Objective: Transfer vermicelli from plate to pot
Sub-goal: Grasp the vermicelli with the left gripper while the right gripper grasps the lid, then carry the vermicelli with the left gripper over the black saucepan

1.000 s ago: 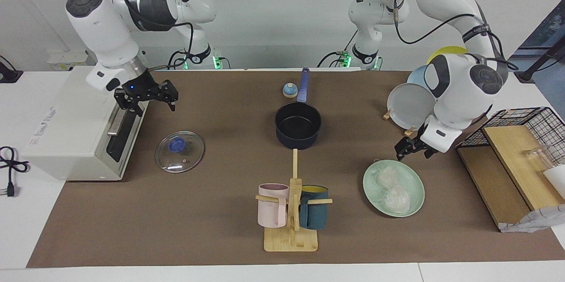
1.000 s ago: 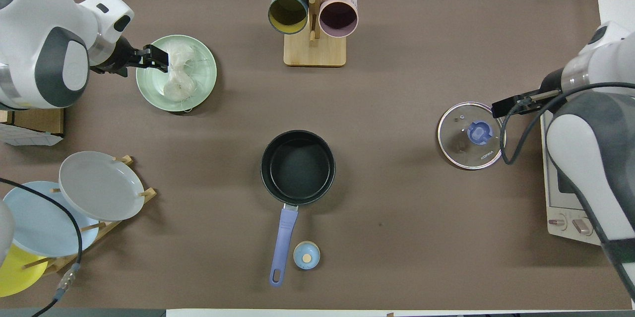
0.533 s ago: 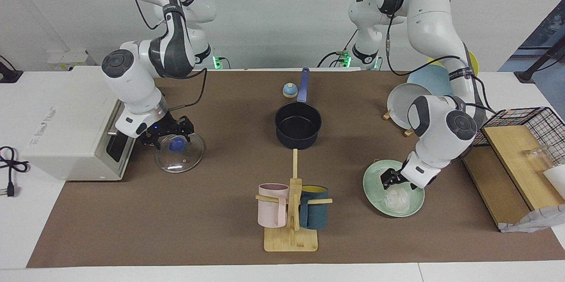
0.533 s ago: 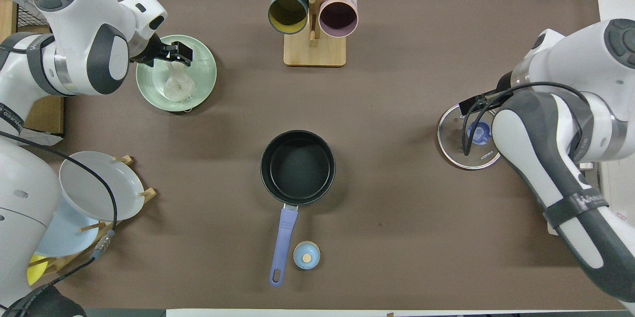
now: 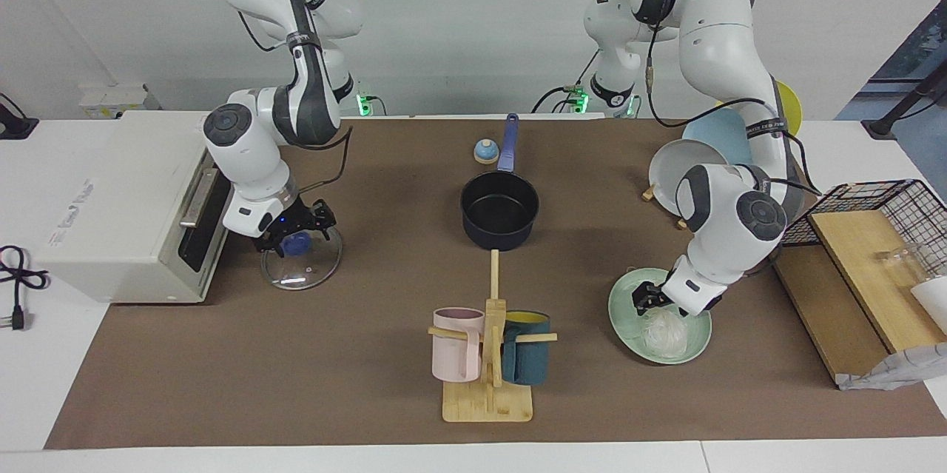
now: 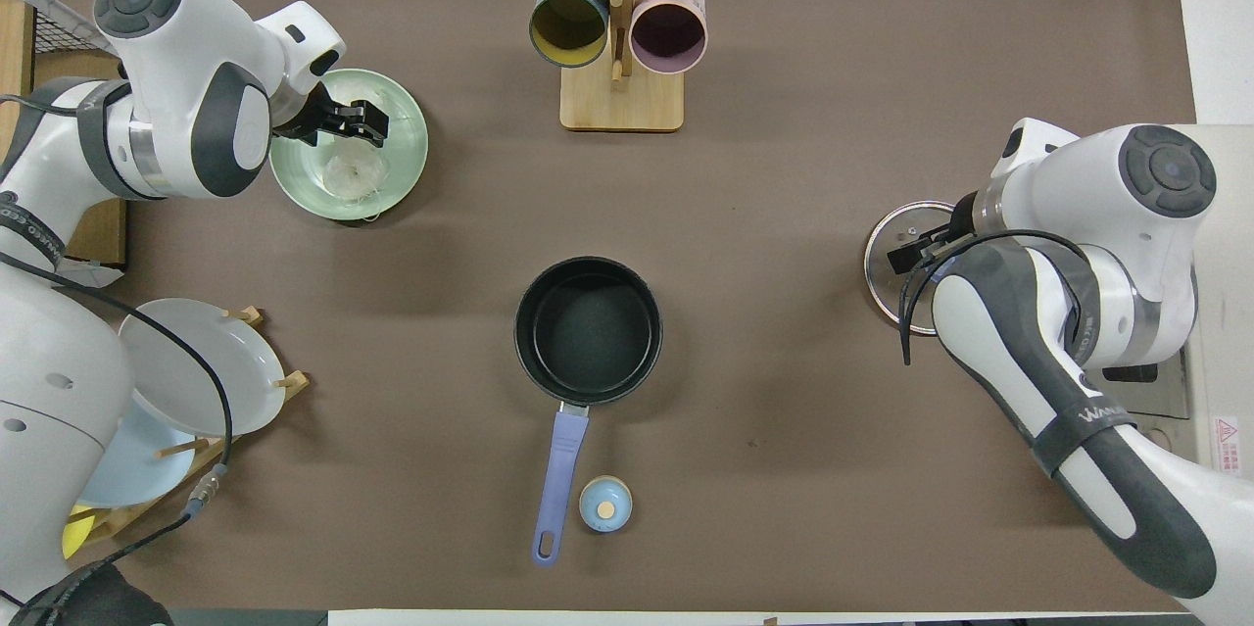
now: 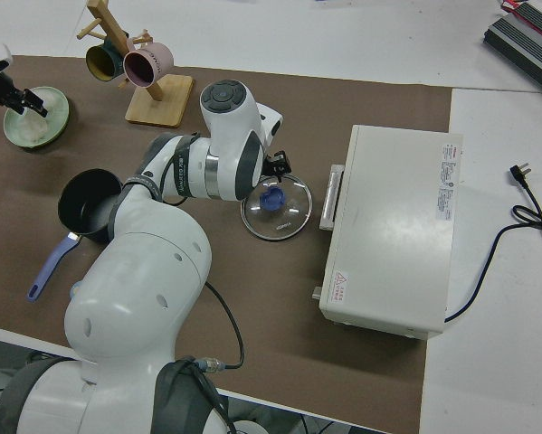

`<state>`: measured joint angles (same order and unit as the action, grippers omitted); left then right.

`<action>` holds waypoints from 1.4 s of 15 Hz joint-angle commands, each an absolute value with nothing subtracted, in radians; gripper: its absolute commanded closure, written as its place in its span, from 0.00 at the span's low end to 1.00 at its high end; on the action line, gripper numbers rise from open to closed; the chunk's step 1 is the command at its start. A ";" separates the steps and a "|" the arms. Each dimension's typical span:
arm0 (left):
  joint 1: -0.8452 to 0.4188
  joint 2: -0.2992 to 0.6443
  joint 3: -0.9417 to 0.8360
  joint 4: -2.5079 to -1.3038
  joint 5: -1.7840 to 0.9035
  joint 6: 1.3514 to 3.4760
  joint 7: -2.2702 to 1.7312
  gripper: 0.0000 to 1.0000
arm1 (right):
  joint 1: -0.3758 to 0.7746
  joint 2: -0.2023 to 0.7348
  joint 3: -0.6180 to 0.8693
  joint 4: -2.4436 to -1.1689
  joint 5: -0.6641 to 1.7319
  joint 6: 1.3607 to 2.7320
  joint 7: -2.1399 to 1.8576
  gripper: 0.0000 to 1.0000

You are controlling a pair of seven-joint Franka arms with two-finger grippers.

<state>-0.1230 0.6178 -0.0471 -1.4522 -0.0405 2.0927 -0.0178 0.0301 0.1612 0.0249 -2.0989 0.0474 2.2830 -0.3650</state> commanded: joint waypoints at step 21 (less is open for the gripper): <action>-0.354 0.305 -0.067 -1.322 -0.198 1.640 -0.467 1.00 | -0.034 0.153 0.032 -2.184 0.034 2.375 -0.403 0.21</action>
<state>-0.2492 0.3501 -0.0823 -1.2937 -0.1865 1.6540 -0.3431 -0.0211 0.1604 0.0232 -2.1747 0.0473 2.3658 -0.3922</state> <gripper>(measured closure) 0.767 0.198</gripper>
